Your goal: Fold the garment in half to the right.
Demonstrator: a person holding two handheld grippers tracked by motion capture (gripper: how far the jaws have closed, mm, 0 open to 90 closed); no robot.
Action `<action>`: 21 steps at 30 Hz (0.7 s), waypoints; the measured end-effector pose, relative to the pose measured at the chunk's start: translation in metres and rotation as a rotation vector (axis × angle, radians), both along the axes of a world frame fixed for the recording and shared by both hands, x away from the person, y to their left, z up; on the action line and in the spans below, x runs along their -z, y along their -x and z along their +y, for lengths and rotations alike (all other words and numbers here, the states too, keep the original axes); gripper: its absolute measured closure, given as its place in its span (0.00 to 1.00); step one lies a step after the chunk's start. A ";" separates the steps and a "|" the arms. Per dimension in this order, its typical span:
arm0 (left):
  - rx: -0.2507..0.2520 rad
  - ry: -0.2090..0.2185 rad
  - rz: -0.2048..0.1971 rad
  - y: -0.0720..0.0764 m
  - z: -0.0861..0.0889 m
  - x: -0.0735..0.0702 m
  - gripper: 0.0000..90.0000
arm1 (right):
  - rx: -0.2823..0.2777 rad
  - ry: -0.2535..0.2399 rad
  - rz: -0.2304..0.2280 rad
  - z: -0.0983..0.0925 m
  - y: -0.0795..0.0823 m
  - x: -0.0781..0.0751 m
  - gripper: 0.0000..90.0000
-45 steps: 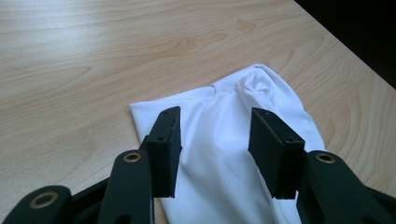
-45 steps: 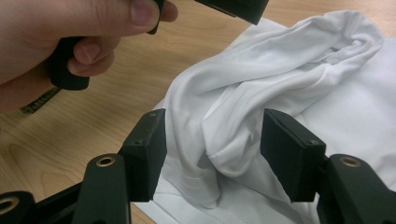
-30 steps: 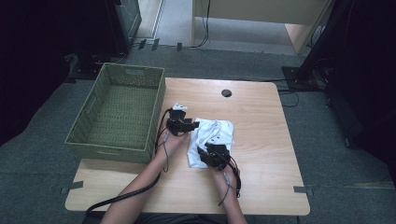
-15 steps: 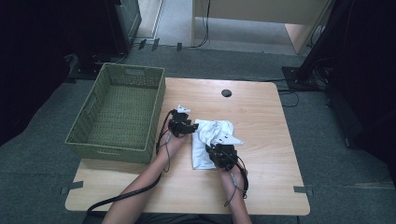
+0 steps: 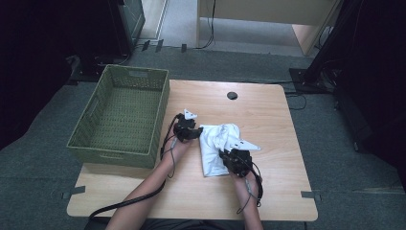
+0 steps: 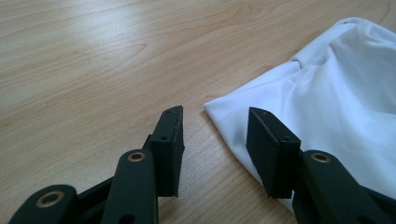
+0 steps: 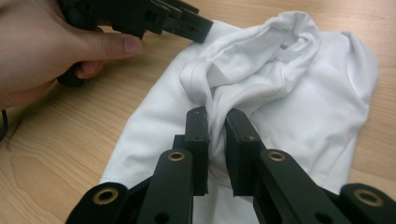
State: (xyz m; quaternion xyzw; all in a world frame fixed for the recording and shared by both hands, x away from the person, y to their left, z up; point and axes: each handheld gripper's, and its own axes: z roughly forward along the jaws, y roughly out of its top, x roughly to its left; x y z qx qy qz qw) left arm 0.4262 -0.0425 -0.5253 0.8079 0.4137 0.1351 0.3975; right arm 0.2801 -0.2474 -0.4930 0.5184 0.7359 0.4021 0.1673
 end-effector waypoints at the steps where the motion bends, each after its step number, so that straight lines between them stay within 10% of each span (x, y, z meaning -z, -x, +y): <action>1: 0.000 0.009 0.001 0.000 0.001 0.000 0.64 | 0.004 0.001 0.001 -0.002 0.001 0.000 0.92; 14: -0.024 0.128 0.071 -0.003 0.009 -0.007 0.65 | 0.009 -0.014 0.021 -0.012 0.000 0.012 0.94; 21: 0.055 0.154 0.128 0.015 -0.006 -0.008 0.68 | 0.013 -0.015 0.018 -0.012 0.000 0.010 0.94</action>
